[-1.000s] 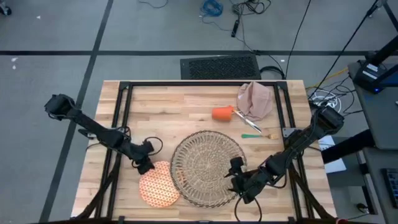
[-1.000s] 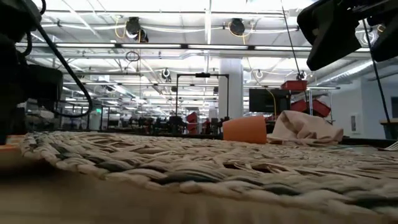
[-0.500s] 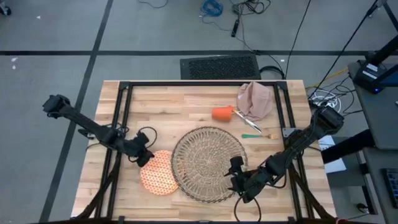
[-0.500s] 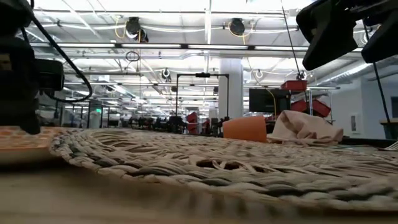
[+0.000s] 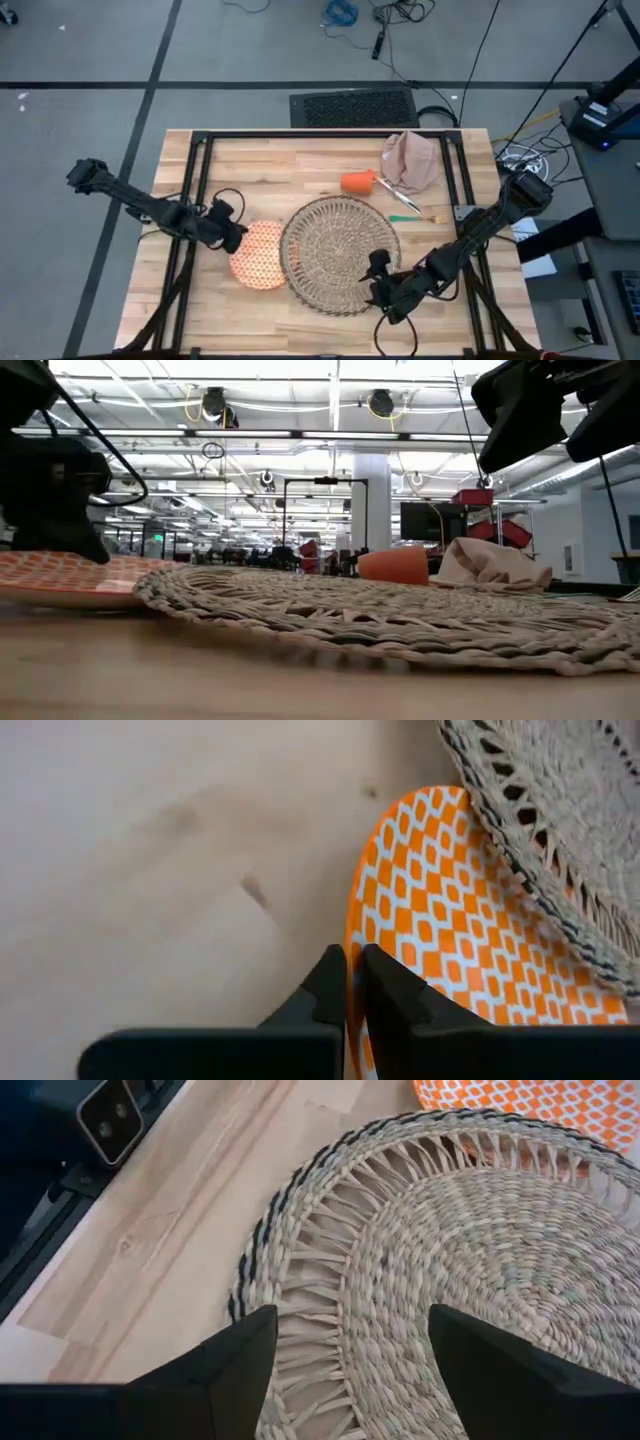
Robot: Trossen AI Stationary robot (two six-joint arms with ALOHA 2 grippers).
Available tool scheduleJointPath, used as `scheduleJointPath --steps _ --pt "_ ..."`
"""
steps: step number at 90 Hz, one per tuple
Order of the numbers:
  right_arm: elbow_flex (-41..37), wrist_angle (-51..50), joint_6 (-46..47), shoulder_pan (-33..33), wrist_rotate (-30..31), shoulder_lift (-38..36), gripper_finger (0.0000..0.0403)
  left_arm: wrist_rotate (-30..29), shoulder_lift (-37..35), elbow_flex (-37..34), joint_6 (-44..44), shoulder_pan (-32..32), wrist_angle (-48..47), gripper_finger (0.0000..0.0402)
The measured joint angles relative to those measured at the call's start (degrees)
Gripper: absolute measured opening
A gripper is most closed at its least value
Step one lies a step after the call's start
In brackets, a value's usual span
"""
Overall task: Set table place
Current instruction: Put the orange plate on the brown mat
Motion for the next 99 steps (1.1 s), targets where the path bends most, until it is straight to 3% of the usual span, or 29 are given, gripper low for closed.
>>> scheduleJointPath --steps 31,42,61,81,99 --pt "0.0 0.0 0.2 -0.1 -0.7 0.0 0.0249 -2.8 -3.4 0.0 6.0 7.4 -0.1 0.0001" --pt "0.0 -0.1 1.7 -0.6 -3.7 0.0 0.0249 -3.9 -3.9 0.0 7.7 10.5 0.1 0.0001" --pt "0.0 -0.1 3.4 -2.2 -4.2 4.2 0.0249 -3.7 -5.7 0.0 10.8 14.2 0.3 0.0001" --pt "0.2 0.9 6.9 -6.2 -12.0 12.6 0.0249 -3.3 -7.5 0.0 13.0 16.8 0.3 0.0001" --pt "0.4 4.8 8.0 -4.7 -17.5 15.5 0.0249 -4.2 -9.0 0.0 14.9 19.4 0.3 0.0001"
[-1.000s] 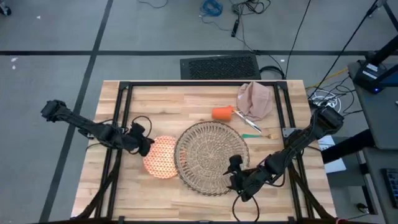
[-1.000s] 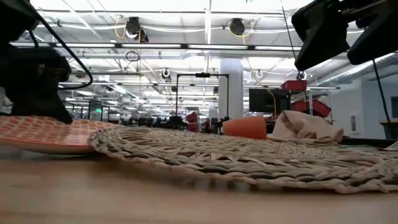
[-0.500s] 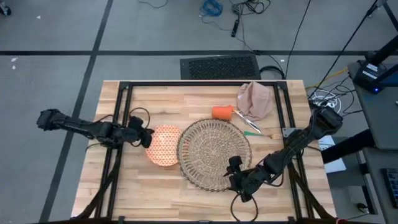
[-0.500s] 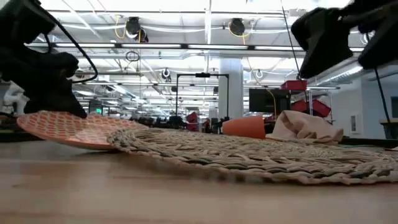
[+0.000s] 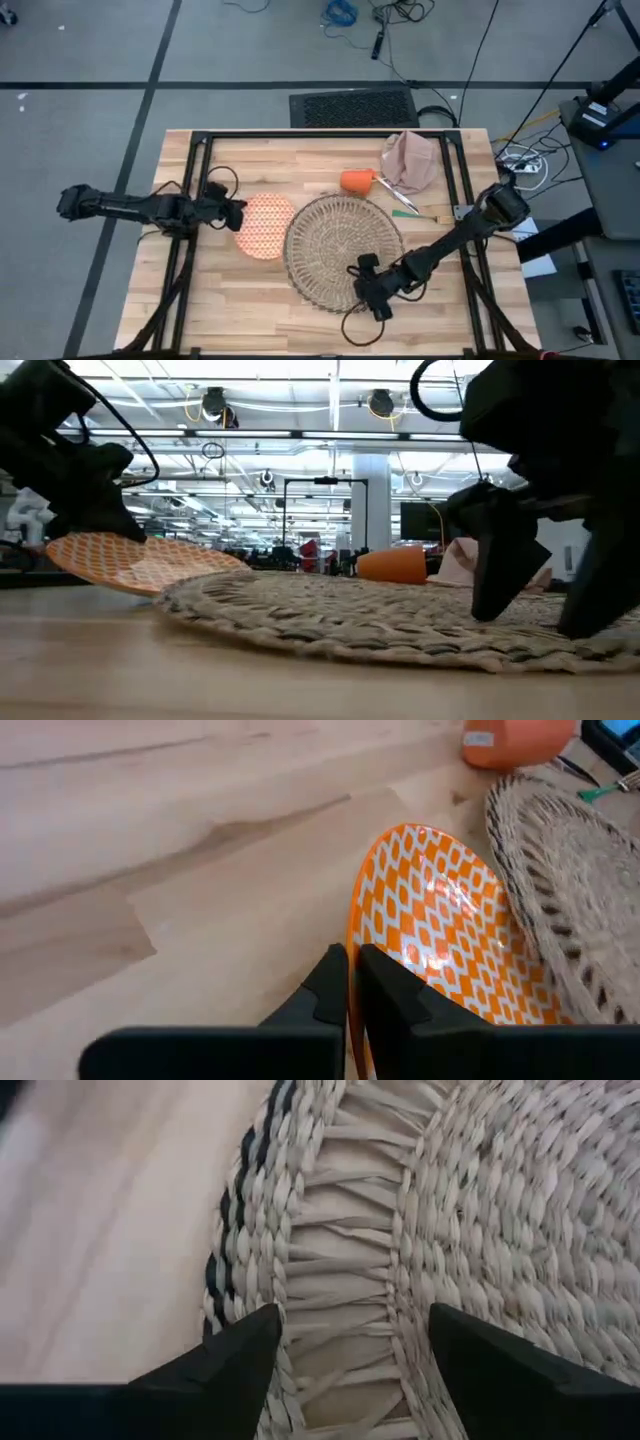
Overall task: Set table place
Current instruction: Put the orange plate on the brown mat
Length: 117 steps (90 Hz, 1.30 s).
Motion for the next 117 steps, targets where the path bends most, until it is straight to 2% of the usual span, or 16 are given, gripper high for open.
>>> scheduleJointPath --steps 10,24,41,55,88,117 --pt "-0.1 0.7 0.4 1.6 -4.1 -0.5 0.0249 -1.3 -1.2 0.0 1.2 1.8 0.1 0.0001" --pt "-0.2 0.2 2.0 2.9 -5.2 -0.9 0.0249 -2.8 -3.3 0.0 2.5 4.0 0.7 0.0001" --pt "-0.2 0.2 1.9 2.7 -5.8 -0.9 0.0249 -2.4 -5.4 0.0 7.4 5.8 9.1 0.0001" --pt "-0.3 0.5 0.2 0.8 -7.2 -0.9 0.0249 1.4 -5.4 0.0 8.1 6.8 11.2 0.0001" --pt "-0.3 0.9 -1.9 -0.6 -7.6 -0.8 0.0249 7.9 -4.9 0.0 7.1 6.9 8.9 0.0000" --pt "-0.4 0.8 -2.4 -0.6 -7.5 -0.8 0.0233 19.4 -4.0 0.1 6.8 6.9 8.0 0.0000"
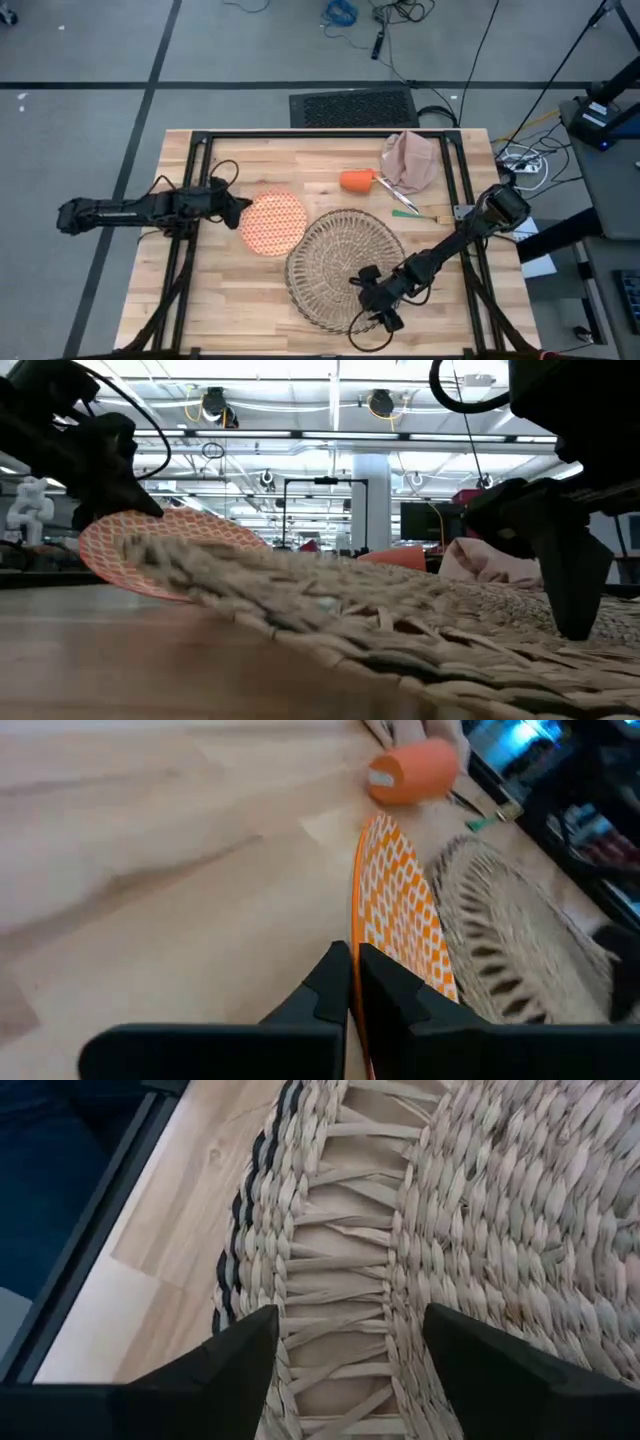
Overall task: Set table place
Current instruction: Put the orange plate on the brown mat
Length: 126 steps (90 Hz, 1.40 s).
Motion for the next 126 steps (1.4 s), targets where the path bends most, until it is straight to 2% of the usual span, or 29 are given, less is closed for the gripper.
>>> scheduleJointPath --steps 36,68,79,89,99,126 --pt "0.1 -1.8 1.2 -1.4 -3.2 -0.1 0.0171 5.4 0.0 0.0 0.2 -0.1 -0.3 0.0002" --pt "0.0 -1.9 0.6 -1.6 -3.7 -0.1 0.0130 10.7 2.0 0.0 0.4 -0.2 -0.6 0.0059" --pt "0.0 -2.0 0.5 -2.1 -4.1 -0.1 0.0123 13.9 3.6 0.0 1.7 -0.2 -0.6 0.0052" --pt "0.0 -1.9 -0.1 -2.5 -3.7 -0.1 0.0118 15.7 5.7 -0.1 2.3 -0.2 -0.5 0.0019" --pt "0.0 -1.9 -0.3 -2.8 -3.4 -0.1 0.0113 15.0 7.3 -0.1 3.1 -0.2 0.3 0.0004" --pt "0.1 -3.2 -0.5 -2.8 -4.1 -0.1 0.0109 7.8 7.4 0.6 7.2 0.4 5.5 0.0001"
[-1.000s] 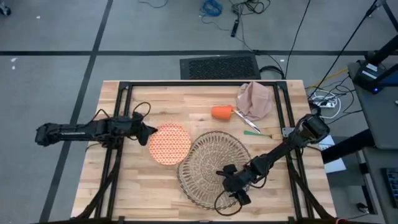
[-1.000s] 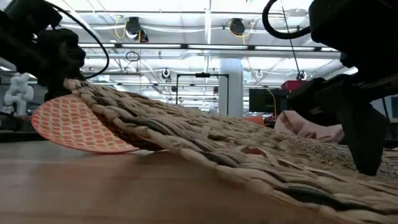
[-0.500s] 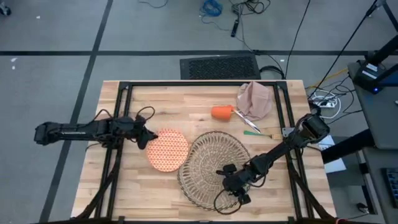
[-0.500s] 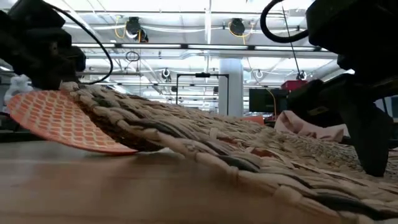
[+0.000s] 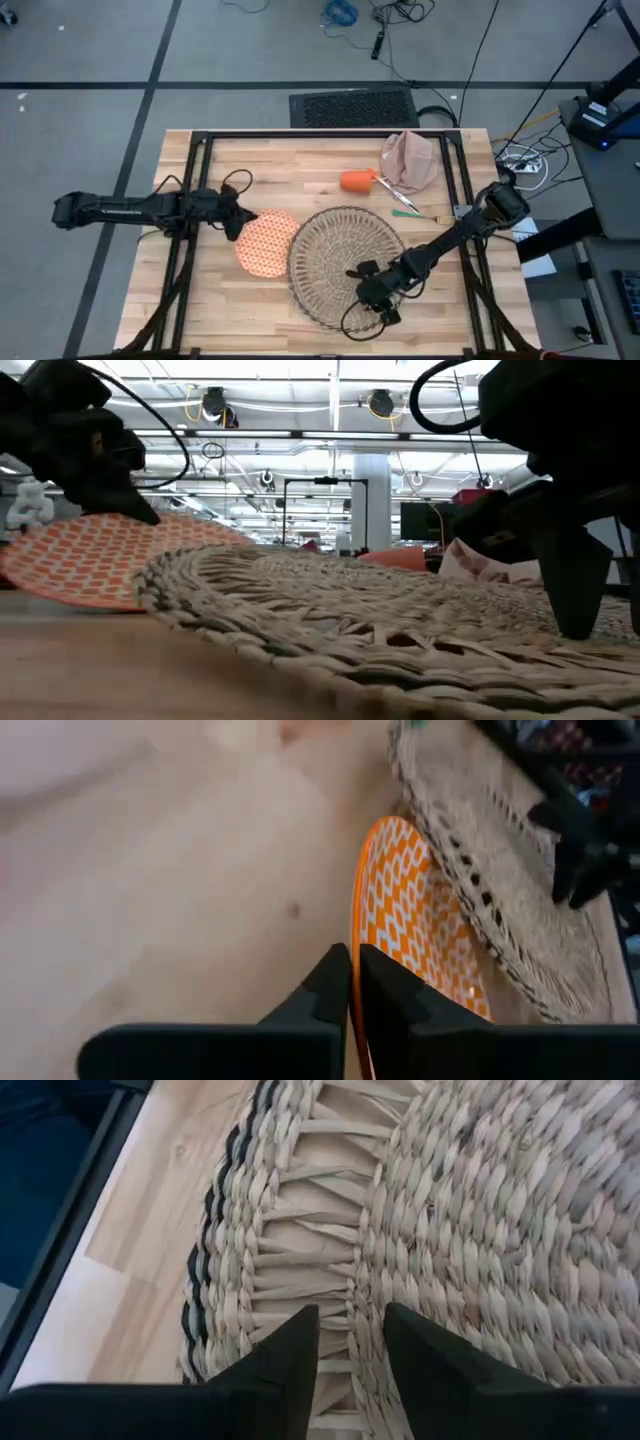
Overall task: Set table place
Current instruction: Put the orange plate on the brown mat
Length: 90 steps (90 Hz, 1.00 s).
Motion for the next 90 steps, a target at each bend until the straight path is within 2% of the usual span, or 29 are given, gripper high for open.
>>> scheduleJointPath --steps 37,90 --pt "0.1 -2.4 1.6 0.1 -4.1 -0.2 0.0109 -2.1 -1.1 7.1 6.3 2.7 -0.2 0.0001" --pt "0.1 -3.2 1.1 0.2 -6.1 -0.2 0.0109 -3.6 -1.1 16.2 10.0 6.2 -1.9 0.0000"
